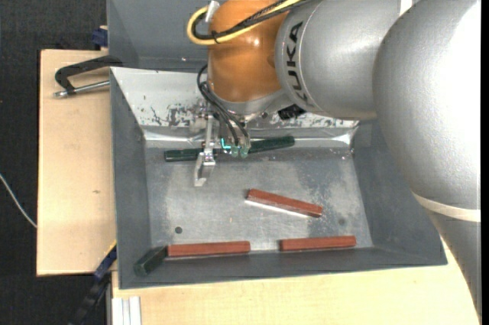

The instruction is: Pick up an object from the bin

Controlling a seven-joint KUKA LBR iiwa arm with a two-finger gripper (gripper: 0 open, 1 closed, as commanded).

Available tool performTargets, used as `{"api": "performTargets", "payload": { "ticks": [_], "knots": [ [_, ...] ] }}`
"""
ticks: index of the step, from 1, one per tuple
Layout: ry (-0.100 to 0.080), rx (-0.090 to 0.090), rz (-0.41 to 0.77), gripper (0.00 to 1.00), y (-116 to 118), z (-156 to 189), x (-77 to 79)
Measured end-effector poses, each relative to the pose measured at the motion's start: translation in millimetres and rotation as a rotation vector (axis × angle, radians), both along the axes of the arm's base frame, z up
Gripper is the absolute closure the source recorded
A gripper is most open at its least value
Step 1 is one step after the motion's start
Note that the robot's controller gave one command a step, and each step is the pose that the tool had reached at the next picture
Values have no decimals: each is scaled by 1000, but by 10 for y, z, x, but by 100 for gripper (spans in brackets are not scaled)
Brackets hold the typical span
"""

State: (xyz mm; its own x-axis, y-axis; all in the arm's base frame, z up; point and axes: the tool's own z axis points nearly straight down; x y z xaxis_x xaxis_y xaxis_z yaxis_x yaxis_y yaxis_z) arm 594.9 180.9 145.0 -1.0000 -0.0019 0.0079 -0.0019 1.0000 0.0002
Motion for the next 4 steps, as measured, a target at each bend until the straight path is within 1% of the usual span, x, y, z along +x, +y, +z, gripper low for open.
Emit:
{"api": "performTargets", "payload": {
  "ticks": [1,2,3,4],
  "knots": [
    [-8,1,-2,0,-7,46,23],
    [-15,3,-164,0,-30,-433,27],
    [-9,2,-141,0,-22,-712,54],
    [-13,2,-249,0,21,-407,39]
  ]
}}
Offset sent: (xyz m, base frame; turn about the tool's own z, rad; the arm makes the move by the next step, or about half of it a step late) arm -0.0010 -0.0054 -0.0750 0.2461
